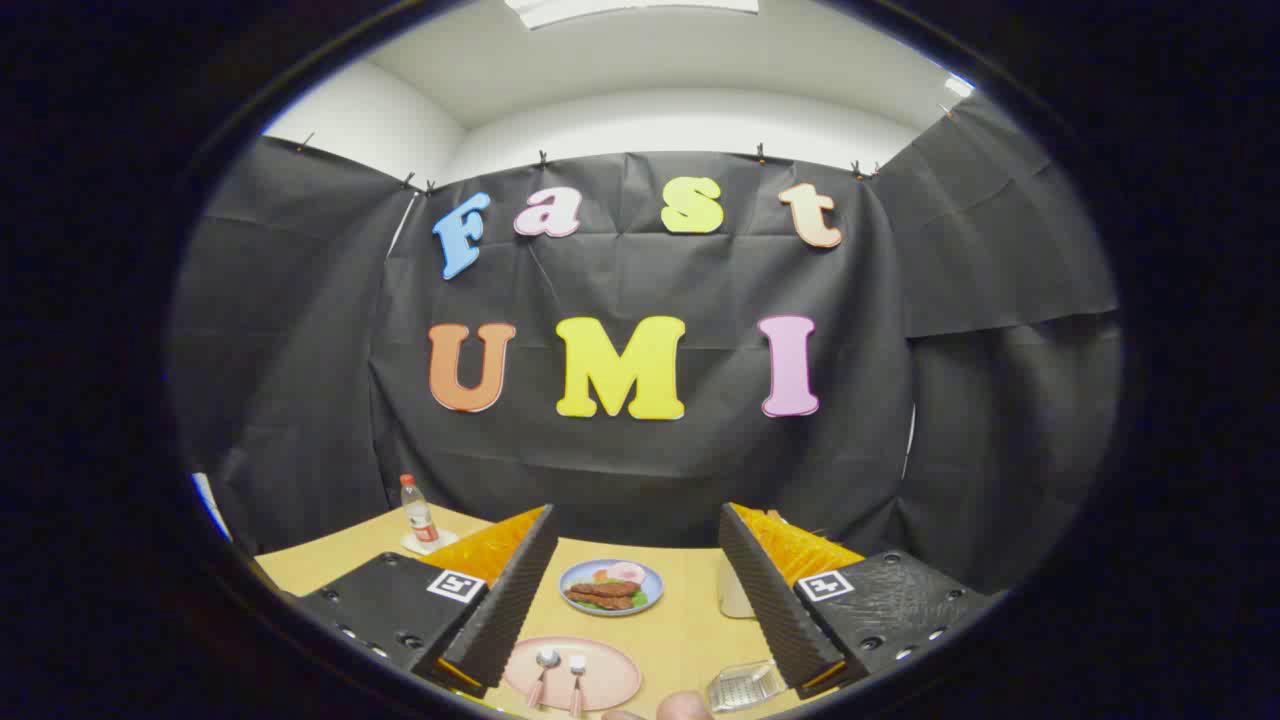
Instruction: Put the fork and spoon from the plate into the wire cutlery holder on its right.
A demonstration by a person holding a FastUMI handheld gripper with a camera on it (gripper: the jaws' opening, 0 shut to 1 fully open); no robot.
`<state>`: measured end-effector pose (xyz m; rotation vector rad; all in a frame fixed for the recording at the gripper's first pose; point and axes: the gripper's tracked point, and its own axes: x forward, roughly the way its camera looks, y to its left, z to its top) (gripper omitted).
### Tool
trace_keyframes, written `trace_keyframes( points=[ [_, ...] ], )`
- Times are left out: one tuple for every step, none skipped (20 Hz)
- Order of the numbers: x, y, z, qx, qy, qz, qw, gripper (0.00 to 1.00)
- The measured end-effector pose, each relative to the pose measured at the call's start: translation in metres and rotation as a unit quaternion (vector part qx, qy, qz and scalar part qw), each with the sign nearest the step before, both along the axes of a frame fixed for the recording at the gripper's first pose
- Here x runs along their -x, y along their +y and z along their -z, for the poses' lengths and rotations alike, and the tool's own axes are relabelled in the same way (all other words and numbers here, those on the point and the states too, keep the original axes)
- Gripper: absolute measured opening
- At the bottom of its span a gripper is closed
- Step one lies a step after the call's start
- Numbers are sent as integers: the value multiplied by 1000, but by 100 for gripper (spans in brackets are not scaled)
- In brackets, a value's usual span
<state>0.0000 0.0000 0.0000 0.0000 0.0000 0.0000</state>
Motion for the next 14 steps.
trace_keyframes(
  points=[
    [1, 2, 2, 4, 3, 0, 1000, 97],
    [2, 4, 2, 6, 4, -2, 1000, 97],
    [3, 8, 2, 6, 5, -4, 1000, 97],
    [4, 12, 3, 6, 7, -8, 1000, 97],
    [3, 15, 4, 8, 7, -12, 1000, 97],
    [3, 17, 4, 12, 8, -13, 1000, 97],
    [4, 20, 7, 14, 10, -14, 1000, 97],
    [4, 23, 8, 14, 11, -16, 1000, 97],
    [6, 27, 10, 13, 14, -18, 1000, 97],
    [7, 30, 12, 13, 18, -20, 1000, 97],
    [6, 33, 14, 14, 22, -21, 999, 98],
    [7, 36, 14, 17, 24, -24, 999, 97],
    [6, 37, 13, 21, 23, -23, 999, 97],
    [6, 40, 12, 21, 22, -24, 999, 97]
  ],
)
